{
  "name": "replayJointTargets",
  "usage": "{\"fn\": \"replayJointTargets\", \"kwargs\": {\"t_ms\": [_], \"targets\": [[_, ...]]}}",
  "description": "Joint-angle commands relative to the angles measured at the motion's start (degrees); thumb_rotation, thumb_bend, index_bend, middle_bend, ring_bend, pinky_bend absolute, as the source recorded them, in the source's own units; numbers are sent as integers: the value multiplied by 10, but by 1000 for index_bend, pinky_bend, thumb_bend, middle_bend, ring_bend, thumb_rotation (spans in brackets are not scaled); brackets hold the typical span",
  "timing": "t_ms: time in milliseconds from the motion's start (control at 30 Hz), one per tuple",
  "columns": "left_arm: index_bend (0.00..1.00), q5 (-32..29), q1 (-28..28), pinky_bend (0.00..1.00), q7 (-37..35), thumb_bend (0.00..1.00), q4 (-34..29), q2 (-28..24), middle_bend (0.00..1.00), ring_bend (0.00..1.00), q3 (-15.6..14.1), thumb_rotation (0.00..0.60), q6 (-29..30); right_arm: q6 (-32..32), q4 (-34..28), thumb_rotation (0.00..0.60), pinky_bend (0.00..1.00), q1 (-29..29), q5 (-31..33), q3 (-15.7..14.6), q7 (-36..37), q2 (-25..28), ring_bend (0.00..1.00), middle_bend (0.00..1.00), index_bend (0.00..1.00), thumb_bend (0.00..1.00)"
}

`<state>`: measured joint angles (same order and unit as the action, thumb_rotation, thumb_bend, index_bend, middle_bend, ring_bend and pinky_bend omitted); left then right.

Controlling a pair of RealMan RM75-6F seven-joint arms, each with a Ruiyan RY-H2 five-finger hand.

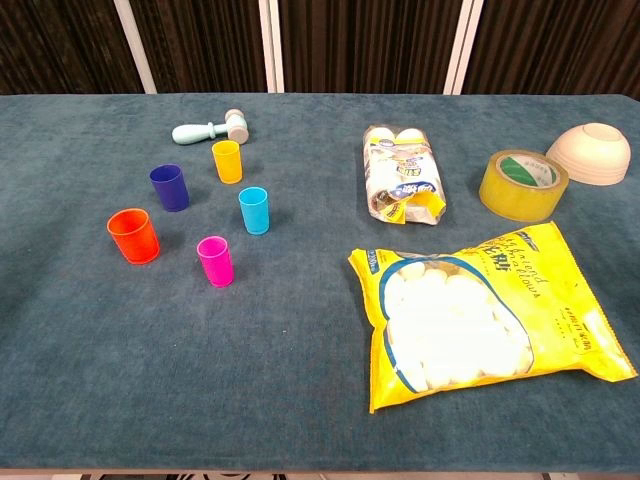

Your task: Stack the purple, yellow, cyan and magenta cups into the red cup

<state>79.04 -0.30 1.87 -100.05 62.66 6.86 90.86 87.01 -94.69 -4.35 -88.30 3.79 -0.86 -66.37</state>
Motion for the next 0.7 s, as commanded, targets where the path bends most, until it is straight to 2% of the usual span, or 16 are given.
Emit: {"fn": "replayJointTargets", "kwargs": {"t_ms": [33,700], "targets": [[81,0,0,0,0,232,0,0,87,0,0,600,0,-1,0,600,3,0,0,0,-1,-1,96,44,106,324],[81,3,-3,0,-3,231,-2,0,87,0,-4,600,-10,-4,-1,600,3,-1,4,1,0,0,96,44,106,324]]}}
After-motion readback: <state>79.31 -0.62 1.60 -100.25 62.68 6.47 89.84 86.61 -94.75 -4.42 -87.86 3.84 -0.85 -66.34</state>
